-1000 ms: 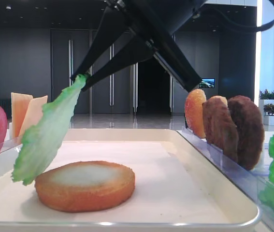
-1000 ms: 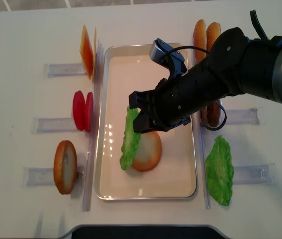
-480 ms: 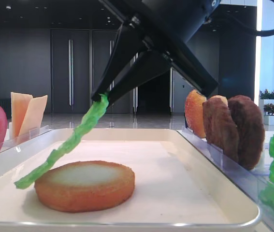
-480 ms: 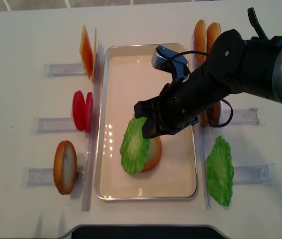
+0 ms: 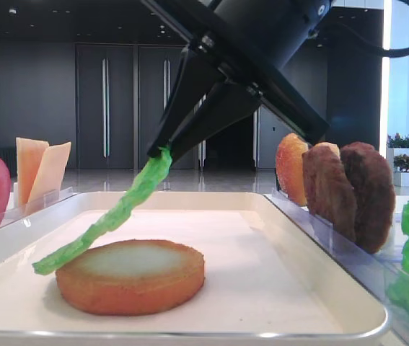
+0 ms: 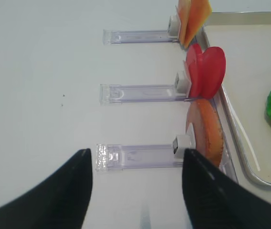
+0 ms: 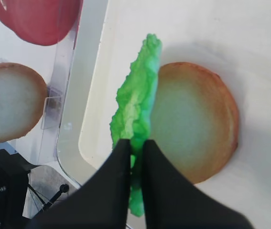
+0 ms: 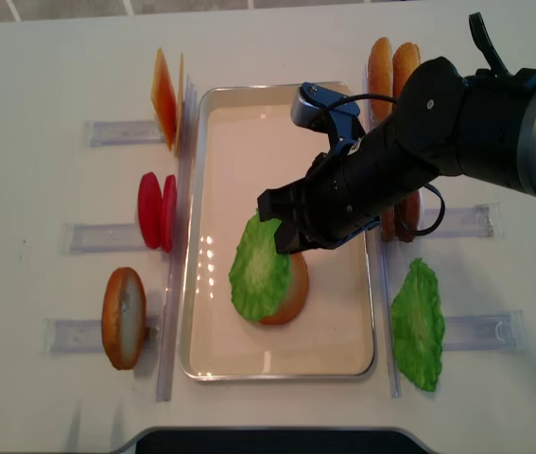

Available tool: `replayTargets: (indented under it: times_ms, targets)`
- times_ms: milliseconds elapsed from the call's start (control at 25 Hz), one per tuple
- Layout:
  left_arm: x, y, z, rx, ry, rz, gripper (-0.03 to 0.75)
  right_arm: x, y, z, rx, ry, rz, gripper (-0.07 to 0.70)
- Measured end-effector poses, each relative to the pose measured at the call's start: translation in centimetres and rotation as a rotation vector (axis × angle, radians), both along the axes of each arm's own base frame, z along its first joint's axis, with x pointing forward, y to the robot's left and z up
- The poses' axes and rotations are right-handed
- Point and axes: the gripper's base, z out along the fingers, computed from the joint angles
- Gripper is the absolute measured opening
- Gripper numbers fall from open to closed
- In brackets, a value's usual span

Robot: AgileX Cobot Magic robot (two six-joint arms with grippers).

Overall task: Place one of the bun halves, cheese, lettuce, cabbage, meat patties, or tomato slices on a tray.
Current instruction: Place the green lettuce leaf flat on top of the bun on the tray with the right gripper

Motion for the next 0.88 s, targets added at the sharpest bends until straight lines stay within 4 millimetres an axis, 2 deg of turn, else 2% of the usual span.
replayTargets:
  times_ms: [320, 520, 680, 880]
  targets:
    - [0.00, 0.00, 0.00, 0.000, 0.000, 0.000, 0.453, -0.07, -0.09, -0.08, -0.014, -0.003, 0.015, 0.065]
    - [0.00, 0.00, 0.00, 0.000, 0.000, 0.000, 0.453, -0.16, -0.18, -0.16, -0.027, -0.001, 0.028, 0.102]
    - [0.00, 0.00, 0.00, 0.000, 0.000, 0.000, 0.453, -0.15, -0.27, -0.23, -0.040, 0.000, 0.026, 0.174]
    - [0.00, 0.00, 0.00, 0.000, 0.000, 0.000, 0.453, -0.07, -0.65, -0.51, -0.090, 0.014, -0.005, 0.354]
